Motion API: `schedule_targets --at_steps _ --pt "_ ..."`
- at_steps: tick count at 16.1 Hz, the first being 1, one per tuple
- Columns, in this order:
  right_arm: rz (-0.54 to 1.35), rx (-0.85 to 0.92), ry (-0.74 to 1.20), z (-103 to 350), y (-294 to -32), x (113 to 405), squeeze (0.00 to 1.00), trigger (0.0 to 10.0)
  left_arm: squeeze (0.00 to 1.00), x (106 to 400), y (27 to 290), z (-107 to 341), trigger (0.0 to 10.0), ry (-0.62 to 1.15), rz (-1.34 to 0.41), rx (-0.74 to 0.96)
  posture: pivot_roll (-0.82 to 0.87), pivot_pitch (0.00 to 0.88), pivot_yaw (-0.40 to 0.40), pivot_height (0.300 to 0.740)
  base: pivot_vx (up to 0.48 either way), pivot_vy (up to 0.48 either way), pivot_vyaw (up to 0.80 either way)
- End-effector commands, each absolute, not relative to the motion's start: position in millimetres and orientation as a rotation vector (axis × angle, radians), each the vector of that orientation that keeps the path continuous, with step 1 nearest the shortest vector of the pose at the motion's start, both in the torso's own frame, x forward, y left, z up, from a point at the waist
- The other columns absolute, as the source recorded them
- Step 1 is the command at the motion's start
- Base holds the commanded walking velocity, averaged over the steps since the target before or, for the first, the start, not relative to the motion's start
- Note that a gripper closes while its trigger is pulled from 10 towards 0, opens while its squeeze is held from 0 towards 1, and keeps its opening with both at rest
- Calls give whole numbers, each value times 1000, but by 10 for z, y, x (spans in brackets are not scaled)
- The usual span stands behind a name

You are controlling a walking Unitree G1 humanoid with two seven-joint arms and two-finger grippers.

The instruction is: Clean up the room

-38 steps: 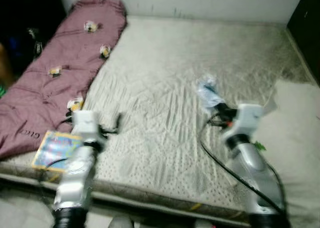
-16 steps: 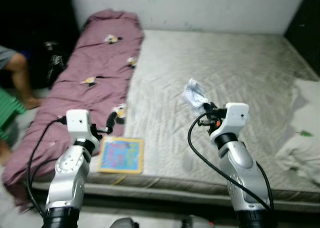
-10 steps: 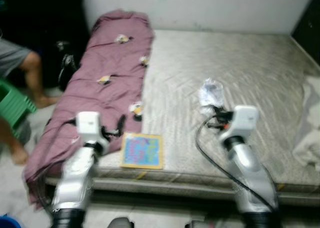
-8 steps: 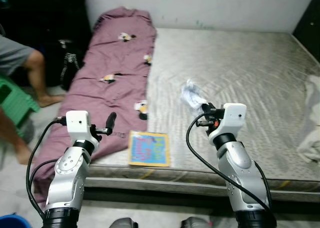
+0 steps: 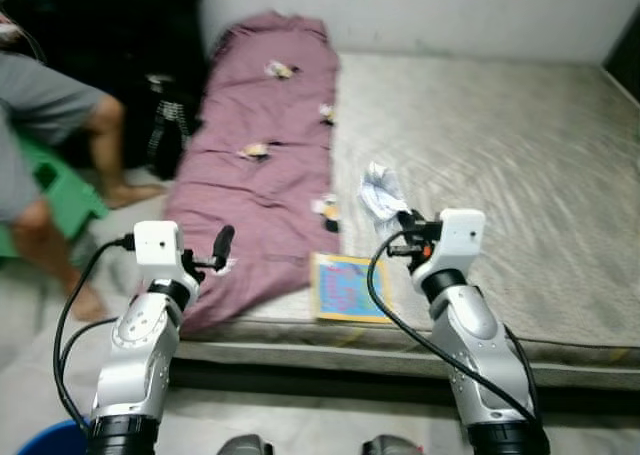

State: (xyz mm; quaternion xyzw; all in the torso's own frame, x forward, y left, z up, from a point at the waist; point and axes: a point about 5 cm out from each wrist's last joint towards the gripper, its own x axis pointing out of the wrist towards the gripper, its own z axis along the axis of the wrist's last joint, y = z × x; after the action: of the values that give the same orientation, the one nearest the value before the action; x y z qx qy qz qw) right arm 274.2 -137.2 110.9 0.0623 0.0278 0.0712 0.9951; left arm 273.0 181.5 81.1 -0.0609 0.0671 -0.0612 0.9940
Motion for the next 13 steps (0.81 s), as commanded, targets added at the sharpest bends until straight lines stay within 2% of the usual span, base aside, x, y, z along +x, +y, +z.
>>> schedule_targets --at_steps 1,8,9,13 --pt "125 117 56 1112 -1456 2735 0 10000 0 2746 1722 812 10000 138 -147 -126 -38 0 14 740 0 480 0" --pt "147 98 9 1269 -1450 2830 0 10000 0 2810 1729 943 10000 82 -121 -103 -13 0 8 740 0 471 0" --pt "149 102 2 1281 -1451 2831 0 10000 0 2785 1744 961 10000 68 -119 -93 -21 0 6 740 0 0 0" --pt "205 90 21 1223 -1335 2756 0 10000 0 2735 1780 873 10000 108 -96 -108 -19 0 0 740 0 0 789"
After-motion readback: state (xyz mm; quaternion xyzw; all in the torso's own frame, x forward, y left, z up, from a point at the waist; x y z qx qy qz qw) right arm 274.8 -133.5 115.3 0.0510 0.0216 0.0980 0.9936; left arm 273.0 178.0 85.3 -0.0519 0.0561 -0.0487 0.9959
